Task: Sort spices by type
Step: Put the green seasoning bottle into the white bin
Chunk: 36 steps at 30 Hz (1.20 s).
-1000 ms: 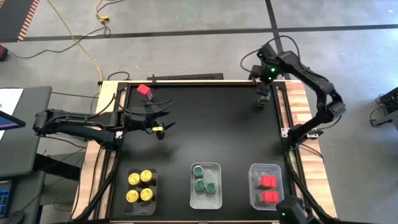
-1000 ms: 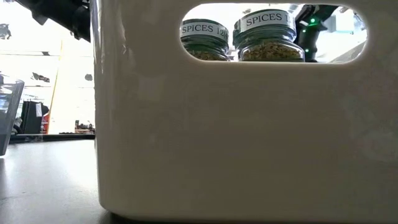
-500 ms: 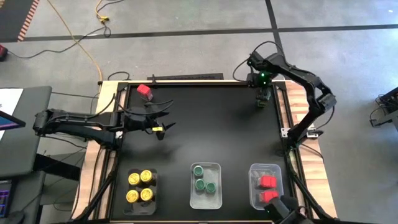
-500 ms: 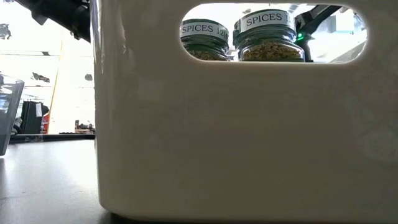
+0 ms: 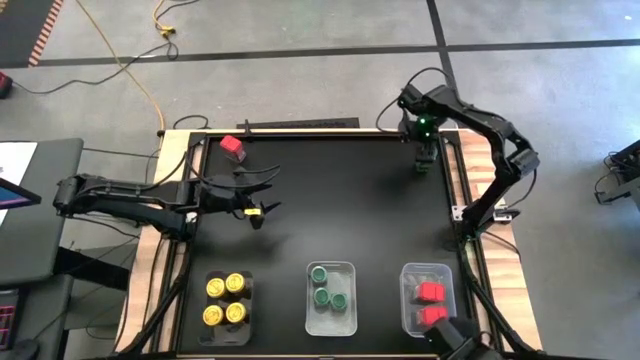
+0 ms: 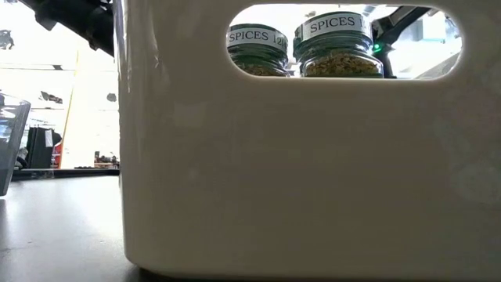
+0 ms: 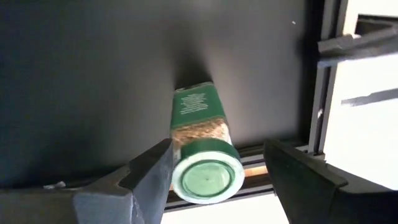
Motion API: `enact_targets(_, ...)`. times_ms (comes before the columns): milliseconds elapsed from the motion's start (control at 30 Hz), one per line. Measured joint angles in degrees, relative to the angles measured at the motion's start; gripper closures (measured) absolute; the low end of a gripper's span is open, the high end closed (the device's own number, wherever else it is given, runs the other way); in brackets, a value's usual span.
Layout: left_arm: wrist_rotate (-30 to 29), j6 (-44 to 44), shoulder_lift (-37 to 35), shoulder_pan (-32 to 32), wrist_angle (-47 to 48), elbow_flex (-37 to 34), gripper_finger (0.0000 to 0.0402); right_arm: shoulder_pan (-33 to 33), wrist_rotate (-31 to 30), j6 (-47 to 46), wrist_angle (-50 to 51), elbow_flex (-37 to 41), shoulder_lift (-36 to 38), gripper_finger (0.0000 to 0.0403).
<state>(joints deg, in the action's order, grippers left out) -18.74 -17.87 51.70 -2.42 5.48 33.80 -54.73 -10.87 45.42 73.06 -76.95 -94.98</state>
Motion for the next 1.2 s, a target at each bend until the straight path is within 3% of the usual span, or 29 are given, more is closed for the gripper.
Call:
enact_targets(467, 0.0, 1.1, 0.0, 0.0, 0.3, 0.0, 0.0104, 1.9, 0.0, 3.5, 2.6, 1.6, 0.1, 0.0121)
enact_targets(733, -0.1, 1.1, 0.0, 0.0, 1.6, 0.0, 0.0104, 1.9, -6.9, 3.3, -0.1, 5.1, 0.1, 0.0121)
enact_targets(1200, -0.1, 2.0, 0.0, 0.0, 1.6, 0.0, 0.0104, 1.0, -6.5, 2.6, -0.4, 5.2, 0.0, 0.0121)
